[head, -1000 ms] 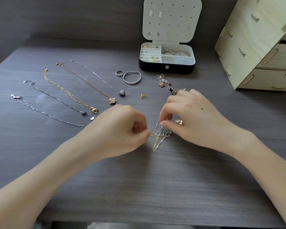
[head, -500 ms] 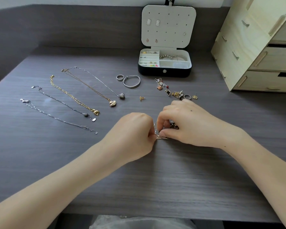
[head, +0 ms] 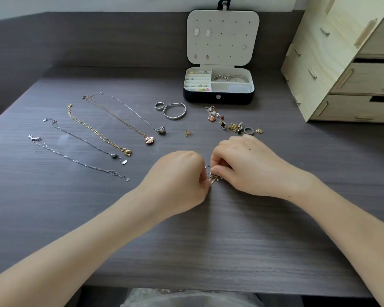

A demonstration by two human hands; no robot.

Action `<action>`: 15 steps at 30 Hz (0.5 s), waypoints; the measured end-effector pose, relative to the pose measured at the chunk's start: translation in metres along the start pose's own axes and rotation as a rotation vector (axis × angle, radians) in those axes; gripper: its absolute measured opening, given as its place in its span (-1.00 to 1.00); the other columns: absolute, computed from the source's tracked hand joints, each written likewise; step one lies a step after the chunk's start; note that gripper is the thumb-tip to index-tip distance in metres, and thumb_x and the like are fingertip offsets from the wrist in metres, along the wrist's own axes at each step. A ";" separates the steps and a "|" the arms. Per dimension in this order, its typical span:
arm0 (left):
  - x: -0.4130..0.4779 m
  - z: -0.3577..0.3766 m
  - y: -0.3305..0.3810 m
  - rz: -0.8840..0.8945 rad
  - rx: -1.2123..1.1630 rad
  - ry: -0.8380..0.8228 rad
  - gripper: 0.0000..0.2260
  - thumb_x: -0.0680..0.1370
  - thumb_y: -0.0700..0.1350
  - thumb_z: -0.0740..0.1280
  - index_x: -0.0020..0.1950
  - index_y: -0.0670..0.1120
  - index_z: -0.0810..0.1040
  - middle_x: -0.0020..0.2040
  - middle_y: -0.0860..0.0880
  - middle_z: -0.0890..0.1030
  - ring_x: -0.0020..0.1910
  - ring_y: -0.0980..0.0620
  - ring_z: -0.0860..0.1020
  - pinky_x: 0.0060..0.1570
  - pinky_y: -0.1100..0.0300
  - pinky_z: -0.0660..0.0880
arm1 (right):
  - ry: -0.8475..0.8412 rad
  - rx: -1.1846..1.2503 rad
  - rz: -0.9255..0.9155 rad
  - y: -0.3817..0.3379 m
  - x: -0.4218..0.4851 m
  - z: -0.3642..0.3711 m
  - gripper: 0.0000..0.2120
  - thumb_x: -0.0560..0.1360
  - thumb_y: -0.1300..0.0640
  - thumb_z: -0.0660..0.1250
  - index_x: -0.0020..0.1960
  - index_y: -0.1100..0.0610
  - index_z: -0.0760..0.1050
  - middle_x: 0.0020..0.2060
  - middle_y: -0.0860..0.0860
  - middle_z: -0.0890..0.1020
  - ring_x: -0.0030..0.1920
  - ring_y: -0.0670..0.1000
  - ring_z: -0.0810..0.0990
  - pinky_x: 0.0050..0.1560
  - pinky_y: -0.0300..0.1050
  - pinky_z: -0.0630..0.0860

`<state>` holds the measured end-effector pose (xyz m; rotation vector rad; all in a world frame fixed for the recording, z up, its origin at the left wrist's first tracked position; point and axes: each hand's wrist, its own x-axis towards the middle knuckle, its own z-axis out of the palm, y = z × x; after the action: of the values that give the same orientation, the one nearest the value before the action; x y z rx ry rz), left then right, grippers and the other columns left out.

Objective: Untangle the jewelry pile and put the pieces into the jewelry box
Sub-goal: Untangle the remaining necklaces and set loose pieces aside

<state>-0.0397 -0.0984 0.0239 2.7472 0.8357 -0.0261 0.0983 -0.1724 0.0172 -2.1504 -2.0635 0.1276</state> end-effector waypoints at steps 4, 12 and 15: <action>0.000 0.000 -0.005 -0.004 -0.022 -0.003 -0.81 0.51 -0.02 0.26 -0.13 -0.10 0.60 -0.15 -0.03 0.62 -0.09 -0.06 0.54 -0.12 0.11 0.48 | 0.019 0.012 0.025 -0.001 -0.002 -0.001 -0.85 0.57 -0.03 0.18 -0.06 0.00 0.48 -0.06 -0.10 0.55 0.05 0.00 0.46 0.08 -0.13 0.25; 0.011 0.001 -0.025 -0.022 -0.024 0.141 -0.86 0.54 0.05 0.26 -0.15 0.04 0.40 -0.26 0.12 0.39 -0.15 0.05 0.39 -0.22 0.21 0.21 | -0.014 0.098 0.069 0.002 -0.002 -0.005 -0.89 0.51 -0.05 0.30 -0.17 -0.08 0.43 -0.26 -0.19 0.45 -0.13 -0.11 0.40 0.00 -0.20 0.25; 0.013 0.005 -0.025 -0.003 -0.022 0.240 -0.88 0.55 0.03 0.26 -0.14 0.02 0.42 -0.17 0.08 0.41 -0.14 0.01 0.41 -0.23 0.18 0.20 | -0.013 0.110 0.070 0.003 -0.002 -0.005 -0.90 0.51 -0.05 0.29 -0.15 -0.06 0.47 -0.24 -0.18 0.48 -0.11 -0.08 0.44 0.02 -0.18 0.28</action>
<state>-0.0424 -0.0731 0.0116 2.7640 0.8935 0.3167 0.1015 -0.1750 0.0214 -2.1616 -1.9406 0.2585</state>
